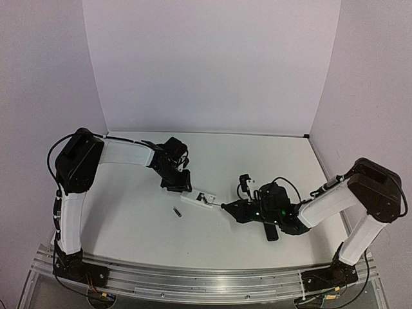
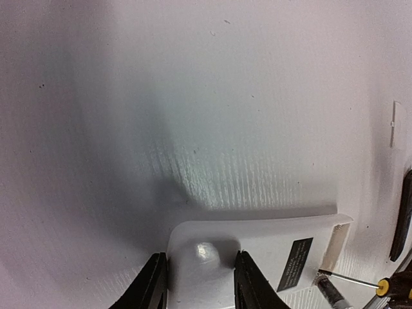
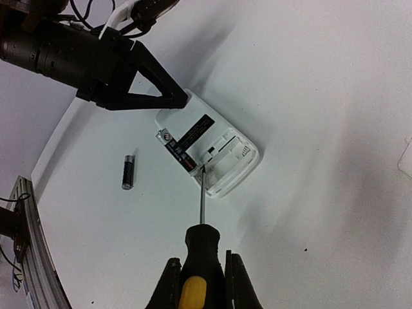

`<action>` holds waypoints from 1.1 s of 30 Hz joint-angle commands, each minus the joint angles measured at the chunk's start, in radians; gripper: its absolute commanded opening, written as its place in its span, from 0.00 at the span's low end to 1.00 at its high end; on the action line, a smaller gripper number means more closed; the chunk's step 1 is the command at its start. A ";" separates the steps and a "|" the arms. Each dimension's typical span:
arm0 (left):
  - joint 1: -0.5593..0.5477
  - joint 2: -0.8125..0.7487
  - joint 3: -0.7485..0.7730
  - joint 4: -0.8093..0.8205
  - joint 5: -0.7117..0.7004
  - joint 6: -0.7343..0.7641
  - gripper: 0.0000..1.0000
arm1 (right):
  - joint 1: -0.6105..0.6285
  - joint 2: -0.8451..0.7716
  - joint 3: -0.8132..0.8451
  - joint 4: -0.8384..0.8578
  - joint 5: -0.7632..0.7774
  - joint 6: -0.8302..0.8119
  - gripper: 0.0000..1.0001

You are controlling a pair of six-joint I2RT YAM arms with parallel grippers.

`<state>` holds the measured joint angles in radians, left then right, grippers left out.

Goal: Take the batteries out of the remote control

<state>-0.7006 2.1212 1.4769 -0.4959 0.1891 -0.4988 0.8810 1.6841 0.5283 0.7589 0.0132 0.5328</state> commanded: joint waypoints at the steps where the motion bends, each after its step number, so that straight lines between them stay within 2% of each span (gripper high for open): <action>1: -0.047 0.121 -0.071 -0.153 -0.031 0.002 0.35 | 0.019 -0.064 0.021 0.160 -0.085 -0.030 0.00; 11: -0.046 0.122 -0.060 -0.160 -0.032 -0.001 0.35 | 0.019 -0.073 0.007 0.149 -0.029 -0.025 0.00; 19: -0.046 0.119 -0.044 -0.149 -0.019 -0.006 0.36 | 0.019 -0.140 0.004 0.046 0.010 -0.033 0.00; 29: -0.047 0.080 0.044 -0.131 -0.024 -0.018 0.43 | 0.019 -0.323 -0.025 -0.250 0.176 -0.057 0.00; 33: -0.046 0.050 0.101 -0.136 -0.038 -0.015 0.54 | 0.019 -0.418 -0.026 -0.409 0.272 -0.061 0.00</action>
<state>-0.7176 2.1387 1.5345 -0.5423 0.1695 -0.5245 0.8982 1.3637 0.5057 0.5193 0.1613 0.4940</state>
